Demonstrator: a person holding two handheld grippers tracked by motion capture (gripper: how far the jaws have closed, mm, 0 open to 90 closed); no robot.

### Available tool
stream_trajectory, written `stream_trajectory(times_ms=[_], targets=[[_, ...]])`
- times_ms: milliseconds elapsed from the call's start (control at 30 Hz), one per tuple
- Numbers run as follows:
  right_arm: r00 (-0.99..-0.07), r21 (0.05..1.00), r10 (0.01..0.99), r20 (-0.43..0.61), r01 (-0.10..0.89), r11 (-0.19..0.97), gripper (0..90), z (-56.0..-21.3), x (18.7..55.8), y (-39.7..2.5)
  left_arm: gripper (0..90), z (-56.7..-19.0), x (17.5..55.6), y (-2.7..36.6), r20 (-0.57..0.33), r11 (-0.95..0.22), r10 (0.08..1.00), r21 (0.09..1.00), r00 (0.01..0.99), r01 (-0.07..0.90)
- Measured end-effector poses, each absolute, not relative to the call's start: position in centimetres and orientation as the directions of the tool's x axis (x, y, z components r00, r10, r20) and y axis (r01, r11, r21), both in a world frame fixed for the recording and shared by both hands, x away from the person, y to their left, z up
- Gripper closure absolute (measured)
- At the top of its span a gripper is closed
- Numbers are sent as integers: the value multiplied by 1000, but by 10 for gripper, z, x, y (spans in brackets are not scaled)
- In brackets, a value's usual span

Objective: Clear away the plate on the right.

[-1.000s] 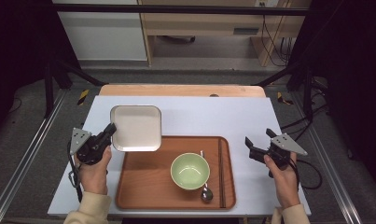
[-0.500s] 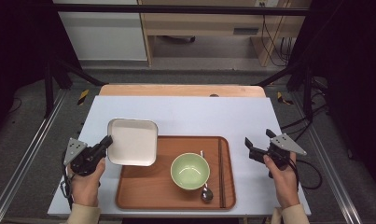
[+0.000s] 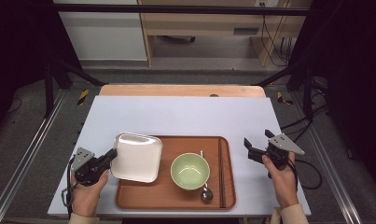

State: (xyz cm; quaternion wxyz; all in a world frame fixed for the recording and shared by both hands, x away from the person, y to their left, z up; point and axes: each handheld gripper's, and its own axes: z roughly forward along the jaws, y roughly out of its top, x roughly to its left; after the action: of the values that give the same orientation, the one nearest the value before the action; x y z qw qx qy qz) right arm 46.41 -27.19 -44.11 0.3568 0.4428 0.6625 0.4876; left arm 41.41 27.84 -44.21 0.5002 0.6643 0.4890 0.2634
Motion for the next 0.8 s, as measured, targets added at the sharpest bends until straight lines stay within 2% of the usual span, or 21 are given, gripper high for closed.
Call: stream_trajectory(times_ms=[433, 800], targets=[[-358, 960, 933, -41, 243, 136, 124, -442, 465, -271, 891, -456, 416, 272, -190, -22, 890, 890, 415, 455], [-361, 955, 932, -34, 262, 137, 119, -444, 466, -270, 888, -461, 442, 262, -219, -46, 873, 852, 435, 522]])
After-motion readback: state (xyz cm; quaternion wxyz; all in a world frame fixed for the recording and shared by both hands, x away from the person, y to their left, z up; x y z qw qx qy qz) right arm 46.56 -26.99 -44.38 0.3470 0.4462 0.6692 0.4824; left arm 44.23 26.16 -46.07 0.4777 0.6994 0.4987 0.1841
